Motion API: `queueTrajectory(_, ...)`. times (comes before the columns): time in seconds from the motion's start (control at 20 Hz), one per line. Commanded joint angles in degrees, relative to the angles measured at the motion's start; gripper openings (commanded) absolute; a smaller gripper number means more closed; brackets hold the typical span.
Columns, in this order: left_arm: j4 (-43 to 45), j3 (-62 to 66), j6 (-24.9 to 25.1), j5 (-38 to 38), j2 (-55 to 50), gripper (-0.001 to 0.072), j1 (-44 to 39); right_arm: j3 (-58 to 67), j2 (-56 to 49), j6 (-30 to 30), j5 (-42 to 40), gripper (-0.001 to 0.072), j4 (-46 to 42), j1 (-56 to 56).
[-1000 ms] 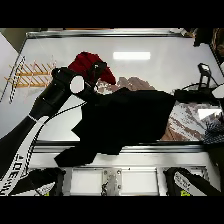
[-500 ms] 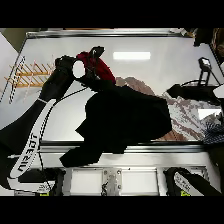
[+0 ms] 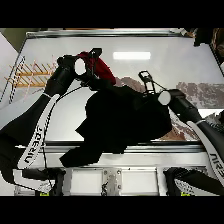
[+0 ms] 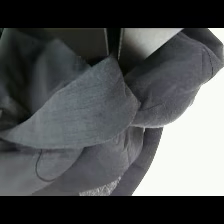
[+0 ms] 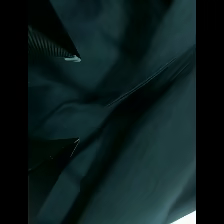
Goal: Fold the clothes and pants, and hang the long-sleeved shirts on hangers.
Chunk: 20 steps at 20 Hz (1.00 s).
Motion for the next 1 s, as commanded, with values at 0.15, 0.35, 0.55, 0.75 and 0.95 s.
queueTrajectory(0.15,0.1,0.1,1.5,-2.2,1.2,0.0018,0.1,0.0,-9.4,5.0,-7.8,0.0353,-1.8,2.9)
queueTrajectory(0.35,0.6,0.1,2.1,-2.7,5.9,0.0018,0.2,0.9,-6.9,5.0,-5.6,0.0017,-2.0,-0.2)
queueTrajectory(0.55,0.4,0.1,3.3,-8.8,15.3,0.0018,0.5,8.2,5.9,0.6,16.7,0.0017,-1.9,-8.2)
queueTrajectory(0.75,0.0,-0.3,2.8,-19.8,25.3,0.0018,-2.7,11.9,22.4,0.3,37.4,0.0016,-1.7,-12.4)
queueTrajectory(0.95,0.0,-10.6,-3.3,-23.2,34.8,0.0018,-9.4,11.1,30.0,6.3,51.8,0.0016,1.8,-12.3)
